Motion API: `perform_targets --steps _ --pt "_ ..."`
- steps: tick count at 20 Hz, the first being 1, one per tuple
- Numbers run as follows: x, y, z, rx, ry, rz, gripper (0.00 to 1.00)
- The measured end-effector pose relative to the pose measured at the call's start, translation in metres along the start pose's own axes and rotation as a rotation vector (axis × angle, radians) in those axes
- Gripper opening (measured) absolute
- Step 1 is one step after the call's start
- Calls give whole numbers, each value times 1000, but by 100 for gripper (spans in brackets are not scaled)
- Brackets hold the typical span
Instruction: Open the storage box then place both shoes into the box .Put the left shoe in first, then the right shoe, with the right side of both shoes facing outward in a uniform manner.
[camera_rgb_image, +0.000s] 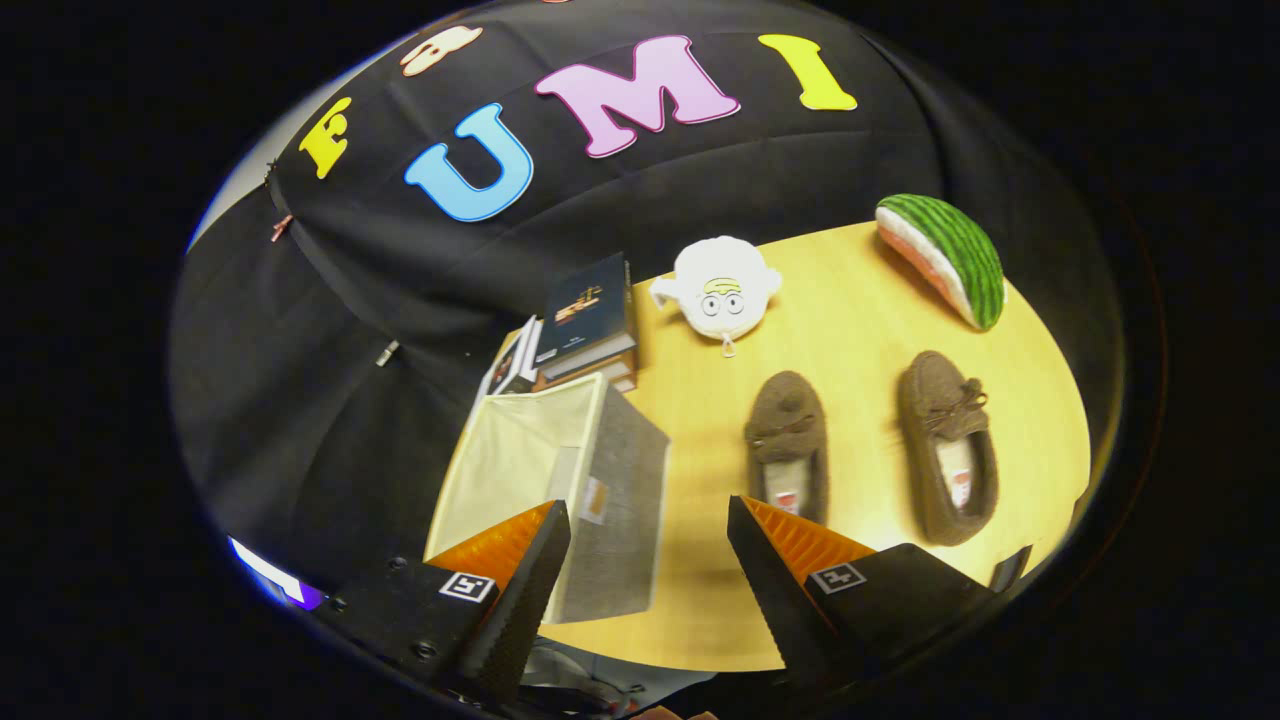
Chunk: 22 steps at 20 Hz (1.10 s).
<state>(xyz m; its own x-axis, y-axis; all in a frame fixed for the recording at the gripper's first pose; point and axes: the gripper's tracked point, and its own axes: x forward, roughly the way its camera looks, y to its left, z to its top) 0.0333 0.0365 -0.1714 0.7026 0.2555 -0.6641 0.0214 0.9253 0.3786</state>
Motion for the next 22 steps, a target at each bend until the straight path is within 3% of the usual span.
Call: perform_targets --steps 4,11,18,22 --pt "4 -58 -16 -134 46 -128 98" --pt "55 -126 -36 -146 135 -243 99" --pt "115 -150 -35 -120 186 -245 99" --pt "132 -146 -31 -117 187 -195 96"
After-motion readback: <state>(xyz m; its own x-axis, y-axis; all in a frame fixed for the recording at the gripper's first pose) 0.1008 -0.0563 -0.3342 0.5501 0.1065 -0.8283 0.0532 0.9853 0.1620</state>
